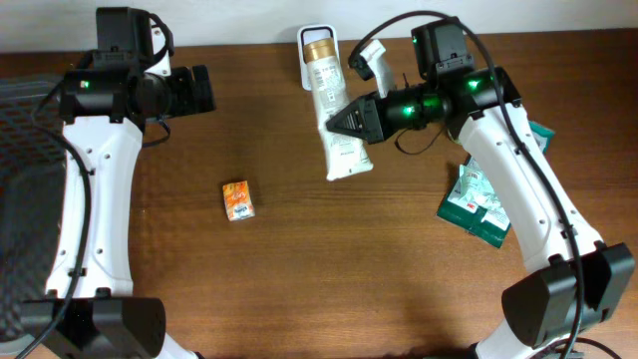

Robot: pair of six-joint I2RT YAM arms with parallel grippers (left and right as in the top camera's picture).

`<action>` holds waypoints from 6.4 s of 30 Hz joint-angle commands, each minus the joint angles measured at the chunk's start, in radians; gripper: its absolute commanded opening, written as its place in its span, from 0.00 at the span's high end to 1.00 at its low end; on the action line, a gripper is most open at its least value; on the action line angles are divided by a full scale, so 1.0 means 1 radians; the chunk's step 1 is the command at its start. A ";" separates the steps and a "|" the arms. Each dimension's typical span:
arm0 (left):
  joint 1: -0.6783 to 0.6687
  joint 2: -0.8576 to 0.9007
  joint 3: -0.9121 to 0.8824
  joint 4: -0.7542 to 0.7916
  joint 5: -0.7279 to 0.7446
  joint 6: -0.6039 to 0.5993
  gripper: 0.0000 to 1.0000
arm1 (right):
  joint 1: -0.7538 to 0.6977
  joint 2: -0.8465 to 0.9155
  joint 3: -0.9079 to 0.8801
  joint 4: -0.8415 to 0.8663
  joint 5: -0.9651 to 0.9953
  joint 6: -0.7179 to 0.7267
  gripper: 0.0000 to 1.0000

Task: Scan the item barcode
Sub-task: 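Raise the white tube and hold it before the scanner, then carry the tube right and lay it beside the green packet, then reach the right gripper to the orange packet and grasp it, then lift the orange packet and hold it in front of the scanner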

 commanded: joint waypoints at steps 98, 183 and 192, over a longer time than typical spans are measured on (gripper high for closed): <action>0.001 0.000 0.002 0.002 -0.003 0.006 0.01 | -0.080 0.132 -0.424 -0.206 0.858 0.379 0.90; 0.001 0.000 0.002 0.002 -0.003 0.006 0.01 | 0.017 0.208 -0.095 0.146 -0.617 0.119 0.96; 0.001 0.000 0.002 0.002 -0.003 0.006 0.01 | -0.140 0.192 -0.095 0.111 -0.706 0.181 0.96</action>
